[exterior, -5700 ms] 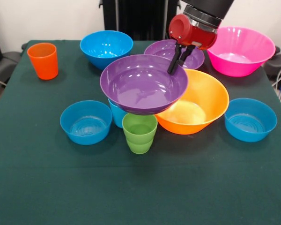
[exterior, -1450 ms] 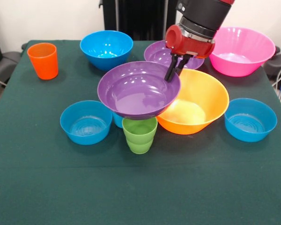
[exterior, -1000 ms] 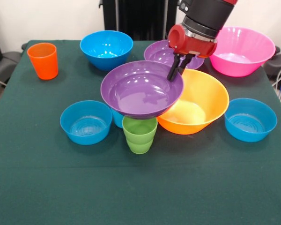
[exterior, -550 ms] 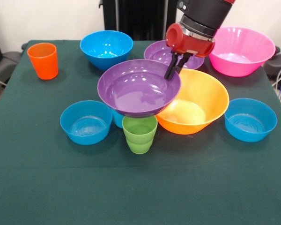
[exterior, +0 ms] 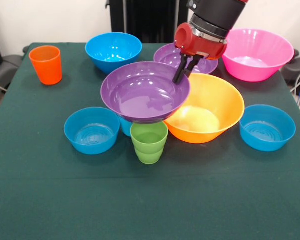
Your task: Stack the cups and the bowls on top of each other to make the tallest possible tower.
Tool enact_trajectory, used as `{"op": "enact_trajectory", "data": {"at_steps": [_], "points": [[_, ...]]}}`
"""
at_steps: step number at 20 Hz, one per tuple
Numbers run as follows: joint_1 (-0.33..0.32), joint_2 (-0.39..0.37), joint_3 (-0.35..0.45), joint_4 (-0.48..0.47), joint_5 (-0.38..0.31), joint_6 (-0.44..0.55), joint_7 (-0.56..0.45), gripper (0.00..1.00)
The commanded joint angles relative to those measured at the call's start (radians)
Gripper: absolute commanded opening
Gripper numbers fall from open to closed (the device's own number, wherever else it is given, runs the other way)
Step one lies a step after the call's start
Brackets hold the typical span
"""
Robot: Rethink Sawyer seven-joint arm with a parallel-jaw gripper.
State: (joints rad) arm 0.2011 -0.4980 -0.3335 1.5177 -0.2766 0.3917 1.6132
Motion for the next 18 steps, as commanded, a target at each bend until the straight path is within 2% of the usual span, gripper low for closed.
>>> {"op": "enact_trajectory", "data": {"at_steps": [1, 18], "points": [[0.024, 0.046, 0.033, -0.043, 0.020, 0.006, 0.179, 0.00], [0.035, 0.058, 0.016, -0.053, 0.032, 0.004, 0.179, 0.00]]}}
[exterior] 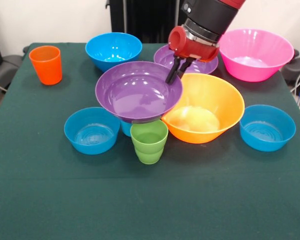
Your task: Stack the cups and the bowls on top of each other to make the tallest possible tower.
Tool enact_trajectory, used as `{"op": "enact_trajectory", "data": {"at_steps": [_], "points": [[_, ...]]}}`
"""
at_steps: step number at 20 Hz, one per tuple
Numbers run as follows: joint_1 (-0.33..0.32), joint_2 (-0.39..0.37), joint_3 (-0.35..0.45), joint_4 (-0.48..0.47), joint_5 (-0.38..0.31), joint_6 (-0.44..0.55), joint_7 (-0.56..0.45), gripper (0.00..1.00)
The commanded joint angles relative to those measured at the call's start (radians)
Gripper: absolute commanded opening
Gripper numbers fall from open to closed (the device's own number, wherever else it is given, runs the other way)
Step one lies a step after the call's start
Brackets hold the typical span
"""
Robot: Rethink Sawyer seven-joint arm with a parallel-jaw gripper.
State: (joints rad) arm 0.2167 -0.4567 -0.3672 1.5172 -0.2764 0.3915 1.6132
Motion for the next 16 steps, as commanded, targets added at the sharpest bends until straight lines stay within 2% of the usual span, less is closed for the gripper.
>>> {"op": "enact_trajectory", "data": {"at_steps": [1, 16], "points": [[0.022, 0.018, 0.047, -0.053, 0.032, 0.005, 0.180, 0.00], [0.028, 0.020, 0.039, -0.052, 0.038, -0.016, 0.191, 0.00]]}}
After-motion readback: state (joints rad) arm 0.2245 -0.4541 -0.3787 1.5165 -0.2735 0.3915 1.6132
